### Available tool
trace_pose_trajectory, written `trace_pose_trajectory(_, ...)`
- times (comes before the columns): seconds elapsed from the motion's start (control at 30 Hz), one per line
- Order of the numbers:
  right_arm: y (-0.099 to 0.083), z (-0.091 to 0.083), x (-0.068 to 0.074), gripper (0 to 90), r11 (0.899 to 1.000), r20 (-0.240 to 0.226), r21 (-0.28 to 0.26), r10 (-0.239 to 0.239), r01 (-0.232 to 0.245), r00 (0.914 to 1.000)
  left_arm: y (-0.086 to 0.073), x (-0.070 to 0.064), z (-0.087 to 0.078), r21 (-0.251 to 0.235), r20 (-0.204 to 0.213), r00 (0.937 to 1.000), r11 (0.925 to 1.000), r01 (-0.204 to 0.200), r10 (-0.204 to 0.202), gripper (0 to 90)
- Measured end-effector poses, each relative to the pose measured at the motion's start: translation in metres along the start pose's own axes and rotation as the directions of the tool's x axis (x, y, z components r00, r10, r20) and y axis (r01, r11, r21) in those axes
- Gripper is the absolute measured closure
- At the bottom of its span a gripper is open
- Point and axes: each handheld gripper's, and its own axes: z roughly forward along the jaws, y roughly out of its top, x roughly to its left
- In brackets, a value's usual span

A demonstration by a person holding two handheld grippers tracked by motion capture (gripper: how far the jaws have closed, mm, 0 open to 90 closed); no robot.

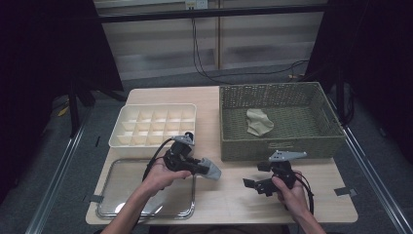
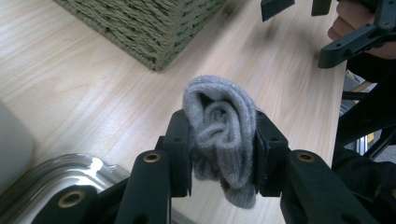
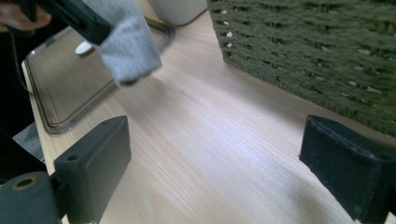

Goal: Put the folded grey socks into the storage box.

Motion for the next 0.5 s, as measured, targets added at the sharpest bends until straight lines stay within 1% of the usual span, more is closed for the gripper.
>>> trace_pose_trajectory(0.03, 0.0, 0.0, 0.0, 8.7, 1.0, 0.0, 0.002, 0.001, -0.001, 1.0, -0.001, 0.001, -0.002, -0.003, 0.009, 1.0, 1.0, 0.001, -0.001, 64.5)
trace_pose_trajectory(0.17, 0.0, -0.001, 0.0, 8.7, 1.0, -0.003, -0.003, 0.0, 0.0, 1.0, -0.003, 0.002, -0.008, -0.009, 0.008, 1.0, 1.0, 0.003, -0.003, 64.5)
trace_pose_trajectory(0.2, 0.0, -0.002, 0.0, 8.7, 1.0, 0.001, 0.0, 0.003, -0.003, 1.0, -0.004, 0.002, -0.008, -0.012, 0.009, 0.9999, 0.9999, 0.01, -0.01, 64.4)
trace_pose_trajectory(0.23, 0.0, -0.002, 0.0, 8.7, 1.0, 0.0, 0.0, 0.002, -0.002, 1.0, -0.004, 0.002, -0.01, -0.003, -0.019, 0.9998, 1.0, 0.009, -0.009, 64.5)
trace_pose_trajectory(0.27, 0.0, -0.002, 0.0, 8.7, 1.0, -0.006, -0.003, 0.004, -0.004, 1.0, -0.005, 0.003, -0.011, -0.007, 0.004, 0.9999, 0.9999, 0.01, -0.01, 64.4)
trace_pose_trajectory(0.3, -0.001, -0.002, -0.001, 8.7, 1.0, -0.006, -0.004, 0.005, -0.005, 1.0, -0.006, 0.003, -0.012, -0.011, 0.001, 0.9999, 0.9999, 0.012, -0.012, 64.4)
trace_pose_trajectory(0.33, -0.001, -0.002, -0.001, 8.7, 1.0, -0.006, -0.004, 0.005, -0.005, 1.0, -0.006, 0.004, -0.014, -0.003, 0.001, 1.0, 1.0, 0.008, -0.008, 64.4)
trace_pose_trajectory(0.37, -0.001, -0.002, -0.001, 8.7, 1.0, -0.011, -0.003, 0.003, -0.003, 0.9999, -0.007, 0.004, -0.016, -0.014, -0.002, 0.9999, 0.9998, 0.015, -0.015, 64.4)
trace_pose_trajectory(0.4, 0.0, -0.002, -0.001, 8.7, 1.0, -0.011, -0.003, 0.003, -0.003, 0.9999, -0.008, 0.005, -0.019, -0.007, -0.006, 0.9999, 0.9998, 0.016, -0.016, 64.4)
trace_pose_trajectory(0.43, 0.0, -0.002, -0.002, 8.7, 1.0, -0.009, -0.005, 0.002, -0.002, 1.0, -0.008, 0.005, -0.022, 0.003, -0.033, 0.9994, 1.0, 0.009, -0.009, 64.4)
trace_pose_trajectory(0.5, 0.001, -0.002, -0.002, 8.7, 1.0, -0.006, 0.0, 0.002, -0.002, 1.0, -0.009, 0.006, -0.027, 0.001, -0.03, 0.9995, 0.9999, 0.013, -0.013, 64.4)
